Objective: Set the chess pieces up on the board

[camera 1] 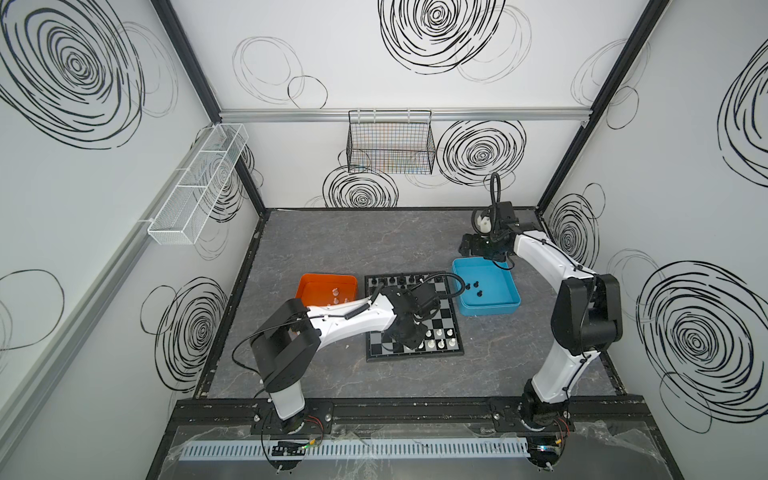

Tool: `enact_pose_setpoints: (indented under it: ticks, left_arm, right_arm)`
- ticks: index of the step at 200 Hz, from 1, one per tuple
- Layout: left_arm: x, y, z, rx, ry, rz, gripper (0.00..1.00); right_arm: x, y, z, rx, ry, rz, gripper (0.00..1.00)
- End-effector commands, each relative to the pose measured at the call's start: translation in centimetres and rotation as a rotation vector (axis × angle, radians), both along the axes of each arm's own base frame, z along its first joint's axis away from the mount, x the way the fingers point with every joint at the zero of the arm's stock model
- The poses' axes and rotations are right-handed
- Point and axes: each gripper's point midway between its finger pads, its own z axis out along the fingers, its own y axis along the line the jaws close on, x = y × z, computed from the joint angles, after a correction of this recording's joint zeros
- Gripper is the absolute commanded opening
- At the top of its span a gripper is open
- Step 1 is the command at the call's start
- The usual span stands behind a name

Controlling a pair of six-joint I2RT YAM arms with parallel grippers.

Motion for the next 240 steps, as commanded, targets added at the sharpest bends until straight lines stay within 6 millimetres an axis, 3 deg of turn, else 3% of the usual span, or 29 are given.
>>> enact_pose_setpoints:
  ticks: [1, 61, 109, 158, 197, 219, 240]
  left_arm:
    - [0.5, -0.2, 2.4, -0.029, -0.041, -0.001, 0.35]
    - [1.8, -0.3, 5.0, -0.088, -0.068, 0.024, 0.42]
    - [5.7, 1.4, 8.0, -0.120, -0.127, 0.062, 0.57]
    - [12.4, 9.2, 10.7, -0.090, -0.229, 0.246, 0.77]
    - [15.7, 15.7, 11.7, -0.093, -0.275, 0.413, 0.98]
    - [16.4, 19.6, 10.9, -0.073, -0.270, 0.517, 0.97]
    - [16.4, 23.6, 9.2, -0.044, -0.239, 0.620, 0.96]
  right_arm:
    - [0.2, -0.4, 0.8, -0.008, -0.025, -0.005, 0.96]
    - [0.5, -0.9, 1.4, -0.018, -0.035, -0.018, 0.96]
    - [0.4, -2.3, 1.9, -0.049, -0.034, -0.050, 0.97]
    - [-1.7, -2.5, 1.2, -0.050, -0.001, -0.045, 0.95]
    - [-2.6, -1.9, 0.7, -0.065, 0.015, -0.031, 0.94]
    - [-2.3, 0.8, 1.7, -0.069, -0.024, 0.035, 0.94]
    - [-2.4, 5.5, 2.3, -0.066, -0.055, 0.147, 0.94]
